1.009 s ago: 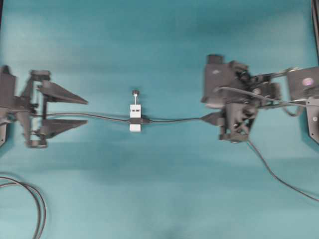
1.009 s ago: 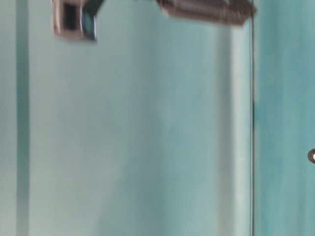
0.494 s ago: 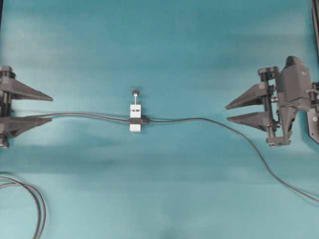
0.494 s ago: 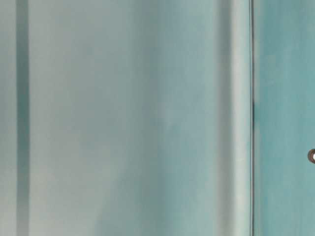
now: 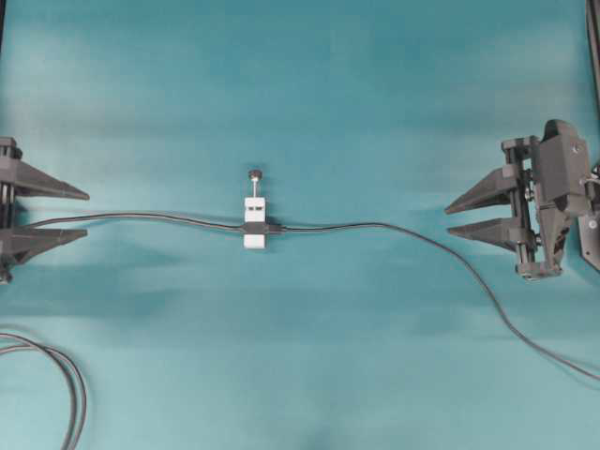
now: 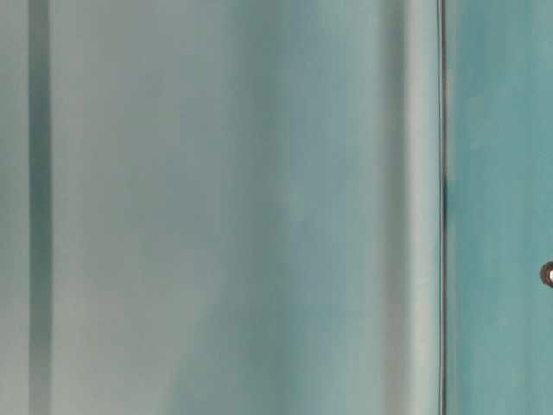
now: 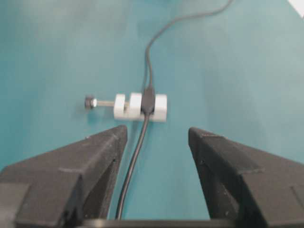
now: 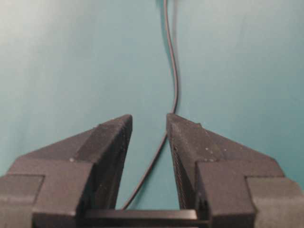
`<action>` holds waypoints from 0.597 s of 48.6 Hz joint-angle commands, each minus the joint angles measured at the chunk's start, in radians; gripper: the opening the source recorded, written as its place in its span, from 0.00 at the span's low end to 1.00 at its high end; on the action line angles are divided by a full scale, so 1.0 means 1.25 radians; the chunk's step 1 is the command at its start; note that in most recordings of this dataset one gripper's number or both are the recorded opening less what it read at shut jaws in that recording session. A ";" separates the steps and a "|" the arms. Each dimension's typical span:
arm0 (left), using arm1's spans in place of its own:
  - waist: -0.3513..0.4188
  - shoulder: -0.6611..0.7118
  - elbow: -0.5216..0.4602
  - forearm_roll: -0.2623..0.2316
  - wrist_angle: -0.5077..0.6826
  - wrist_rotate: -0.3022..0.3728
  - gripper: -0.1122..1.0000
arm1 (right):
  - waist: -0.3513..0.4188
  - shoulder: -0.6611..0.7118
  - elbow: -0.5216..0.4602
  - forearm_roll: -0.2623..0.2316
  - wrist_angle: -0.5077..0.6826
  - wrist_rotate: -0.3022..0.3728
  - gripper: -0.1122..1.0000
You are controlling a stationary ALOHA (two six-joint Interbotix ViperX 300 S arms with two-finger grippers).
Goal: Insert the USB cable into the female connector supported by the left arm.
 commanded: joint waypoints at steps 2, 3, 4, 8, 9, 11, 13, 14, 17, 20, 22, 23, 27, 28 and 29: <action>-0.001 0.005 0.004 -0.001 0.000 -0.010 0.70 | -0.001 -0.001 -0.007 -0.001 0.009 -0.001 0.45; -0.001 0.005 0.005 0.000 0.001 -0.010 0.70 | -0.001 -0.001 -0.007 -0.001 0.012 -0.001 0.45; -0.001 0.005 0.007 -0.001 0.002 -0.010 0.70 | -0.001 -0.001 -0.007 -0.001 0.017 -0.001 0.45; -0.001 0.005 0.009 0.000 0.004 -0.006 0.70 | -0.001 0.000 -0.007 -0.001 0.036 -0.001 0.45; -0.001 0.005 0.009 -0.001 0.004 -0.006 0.70 | -0.001 -0.001 -0.006 -0.001 0.039 -0.001 0.45; -0.001 0.005 0.009 -0.001 0.004 -0.005 0.70 | -0.001 0.000 -0.007 -0.001 0.052 -0.001 0.45; -0.001 0.005 0.009 0.000 0.004 -0.004 0.70 | -0.001 0.000 -0.006 -0.001 0.061 -0.001 0.45; -0.001 0.005 0.009 0.000 0.004 -0.004 0.70 | -0.001 -0.001 -0.006 -0.001 0.065 -0.001 0.45; -0.001 0.005 0.009 0.000 0.004 -0.004 0.70 | -0.001 0.000 -0.006 -0.001 0.081 -0.001 0.45; -0.001 0.005 0.009 0.000 0.004 -0.004 0.70 | -0.001 -0.001 -0.005 -0.001 0.099 0.000 0.45; -0.001 0.005 0.009 0.000 0.004 -0.004 0.70 | -0.001 -0.001 -0.005 -0.001 0.112 0.001 0.45; -0.001 0.005 0.009 0.000 0.004 -0.004 0.70 | -0.001 0.000 -0.005 -0.001 0.117 0.001 0.45; -0.001 0.005 0.009 -0.001 0.004 -0.004 0.70 | -0.001 0.000 -0.007 -0.001 0.133 0.001 0.45; -0.001 0.005 0.009 -0.001 0.004 -0.004 0.70 | -0.001 -0.001 -0.007 -0.001 0.136 0.001 0.45; -0.001 0.005 0.009 -0.001 0.004 -0.004 0.70 | -0.001 -0.001 -0.007 -0.001 0.139 0.001 0.45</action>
